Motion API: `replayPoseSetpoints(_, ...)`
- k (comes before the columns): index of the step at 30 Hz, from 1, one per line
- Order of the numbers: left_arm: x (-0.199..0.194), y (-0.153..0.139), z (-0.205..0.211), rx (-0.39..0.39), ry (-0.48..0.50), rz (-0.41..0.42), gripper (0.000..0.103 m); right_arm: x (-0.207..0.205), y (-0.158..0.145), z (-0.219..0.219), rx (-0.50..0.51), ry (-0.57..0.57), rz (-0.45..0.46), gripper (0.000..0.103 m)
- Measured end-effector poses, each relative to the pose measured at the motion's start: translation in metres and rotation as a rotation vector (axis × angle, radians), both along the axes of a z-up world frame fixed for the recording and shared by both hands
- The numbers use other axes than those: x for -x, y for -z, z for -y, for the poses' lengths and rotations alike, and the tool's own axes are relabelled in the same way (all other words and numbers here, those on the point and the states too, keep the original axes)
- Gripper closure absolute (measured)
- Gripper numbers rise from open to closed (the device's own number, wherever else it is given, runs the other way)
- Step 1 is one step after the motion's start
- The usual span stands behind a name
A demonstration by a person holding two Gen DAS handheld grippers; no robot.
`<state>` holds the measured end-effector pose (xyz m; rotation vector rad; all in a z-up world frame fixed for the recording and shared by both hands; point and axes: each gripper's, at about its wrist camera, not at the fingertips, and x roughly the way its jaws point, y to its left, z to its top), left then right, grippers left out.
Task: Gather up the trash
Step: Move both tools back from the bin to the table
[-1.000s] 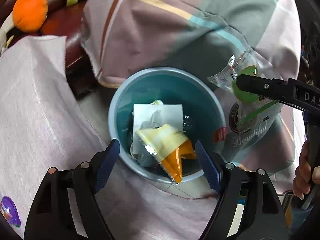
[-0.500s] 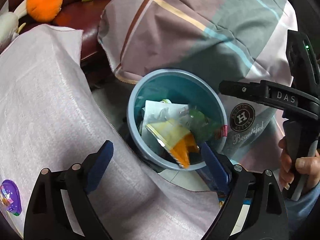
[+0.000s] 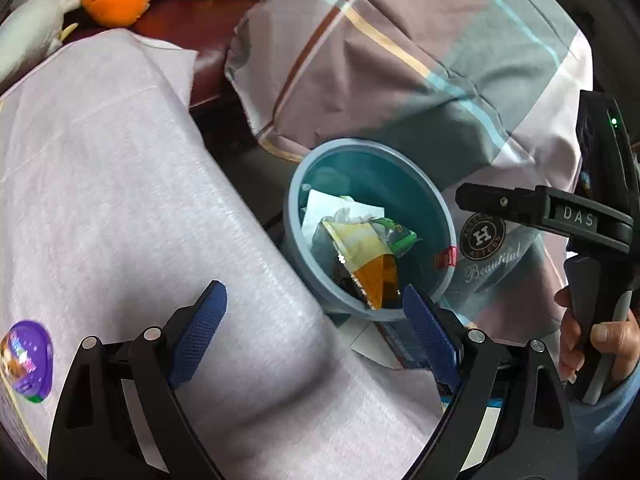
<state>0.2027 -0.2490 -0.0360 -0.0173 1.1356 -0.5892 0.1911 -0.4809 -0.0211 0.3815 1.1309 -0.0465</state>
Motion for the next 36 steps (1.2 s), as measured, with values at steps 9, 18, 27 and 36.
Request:
replayPoseSetpoints(9, 0.018, -0.016, -0.047, 0.022, -0.066, 0.029, 0.013, 0.008, -0.018, -0.049, 0.023, -0.081, 0.012, 0.019)
replayPoseSetpoints(18, 0.033, -0.032, -0.115, 0.030, -0.178, 0.058, 0.012, 0.010, -0.035, -0.111, 0.038, -0.180, 0.027, 0.019)
replayPoseSetpoints(27, 0.048, -0.040, -0.189, 0.053, -0.294, 0.080, 0.009, 0.013, -0.048, -0.174, 0.071, -0.277, 0.032, 0.019)
replayPoseSetpoints(36, 0.064, -0.045, -0.268, 0.053, -0.411, 0.108, 0.008, 0.013, -0.056, -0.248, 0.114, -0.392, 0.029, 0.019)
